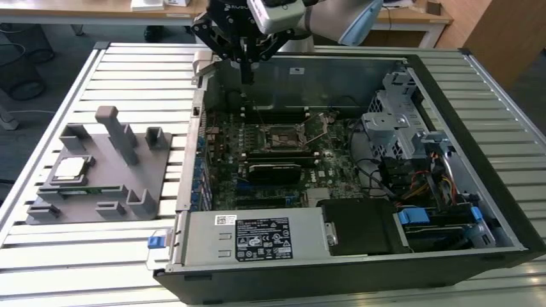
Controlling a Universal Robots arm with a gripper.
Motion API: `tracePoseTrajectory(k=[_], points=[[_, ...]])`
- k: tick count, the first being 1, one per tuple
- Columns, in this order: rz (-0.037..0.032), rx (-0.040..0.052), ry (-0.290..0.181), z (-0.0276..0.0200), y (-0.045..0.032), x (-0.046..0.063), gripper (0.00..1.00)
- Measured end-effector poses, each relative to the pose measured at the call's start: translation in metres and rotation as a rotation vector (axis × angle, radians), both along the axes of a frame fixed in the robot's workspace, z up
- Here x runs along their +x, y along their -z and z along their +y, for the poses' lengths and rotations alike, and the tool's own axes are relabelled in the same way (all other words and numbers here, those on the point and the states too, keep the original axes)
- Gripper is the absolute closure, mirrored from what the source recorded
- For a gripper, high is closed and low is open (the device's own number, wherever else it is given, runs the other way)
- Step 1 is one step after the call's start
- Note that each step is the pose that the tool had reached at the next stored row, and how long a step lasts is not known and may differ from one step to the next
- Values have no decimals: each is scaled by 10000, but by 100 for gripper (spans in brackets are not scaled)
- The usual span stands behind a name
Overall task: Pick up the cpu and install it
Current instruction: 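Reach for the cpu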
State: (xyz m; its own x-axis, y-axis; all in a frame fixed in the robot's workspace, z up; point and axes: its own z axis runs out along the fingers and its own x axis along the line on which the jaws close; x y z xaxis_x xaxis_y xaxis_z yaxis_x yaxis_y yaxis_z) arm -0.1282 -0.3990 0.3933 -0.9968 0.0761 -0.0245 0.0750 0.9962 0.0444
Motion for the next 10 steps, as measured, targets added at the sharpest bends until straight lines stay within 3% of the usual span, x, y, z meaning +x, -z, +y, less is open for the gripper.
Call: tracePoseTrajectory(k=[10], points=[[0, -1, 1, 0, 0, -72, 89]])
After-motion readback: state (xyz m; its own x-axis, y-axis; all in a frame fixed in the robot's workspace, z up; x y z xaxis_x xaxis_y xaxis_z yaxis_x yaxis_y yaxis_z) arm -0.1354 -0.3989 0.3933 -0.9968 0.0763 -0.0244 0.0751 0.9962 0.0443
